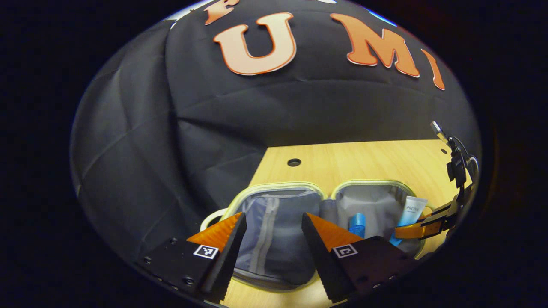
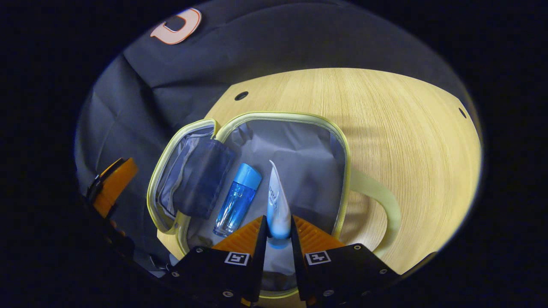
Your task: First open the suitcase, pack the skin care products into it, and then close the suitcase.
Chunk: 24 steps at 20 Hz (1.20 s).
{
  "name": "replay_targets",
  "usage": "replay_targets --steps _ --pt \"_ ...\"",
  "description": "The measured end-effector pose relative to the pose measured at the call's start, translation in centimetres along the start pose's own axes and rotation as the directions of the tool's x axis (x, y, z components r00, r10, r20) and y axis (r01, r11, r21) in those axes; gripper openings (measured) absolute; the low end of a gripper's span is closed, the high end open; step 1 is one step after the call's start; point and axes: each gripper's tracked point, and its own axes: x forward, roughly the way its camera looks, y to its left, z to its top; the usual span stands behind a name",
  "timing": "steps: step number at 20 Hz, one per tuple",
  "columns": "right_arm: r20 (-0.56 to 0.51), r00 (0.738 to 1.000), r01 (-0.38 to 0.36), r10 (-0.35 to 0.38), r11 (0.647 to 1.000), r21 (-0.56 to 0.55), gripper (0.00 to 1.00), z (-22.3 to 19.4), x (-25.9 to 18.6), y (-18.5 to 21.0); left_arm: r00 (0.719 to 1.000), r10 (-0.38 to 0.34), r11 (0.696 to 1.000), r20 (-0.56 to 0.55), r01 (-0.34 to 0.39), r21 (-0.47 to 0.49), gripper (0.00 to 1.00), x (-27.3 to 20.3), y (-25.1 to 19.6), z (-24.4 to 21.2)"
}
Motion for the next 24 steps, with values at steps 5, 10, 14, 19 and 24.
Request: replay_targets --steps 5,10,14,19,24 --pt "-0.025 0.999 0.029 -0.028 0.998 0.063 0.39 0.4 0.4 -0.1 0.996 0.092 0.993 0.018 -0.09 -0.077 0.81 -0.7 5.6 -0.6" --pt "0.049 0.998 0.027 -0.033 0.994 0.108 0.49 2.3 -1.6 -0.2 0.987 0.159 0.974 0.019 -0.154 -0.166 0.84 -0.4 11.5 -1.7" --pt "0.174 0.984 0.024 -0.046 0.991 0.131 0.6 4.8 -5.5 -0.2 0.983 0.183 0.963 0.009 -0.178 -0.202 0.89 0.6 15.7 -2.9" --pt "0.298 0.946 0.082 -0.127 0.984 0.159 0.81 6.3 -12.2 -1.2 0.993 0.111 0.957 -0.036 -0.117 -0.266 0.91 3.9 18.5 -5.7" --pt "0.397 0.888 0.166 -0.231 0.967 0.192 0.88 7.2 -19.4 -3.1 0.991 -0.017 0.941 -0.129 -0.028 -0.338 0.91 9.1 18.7 -9.2"
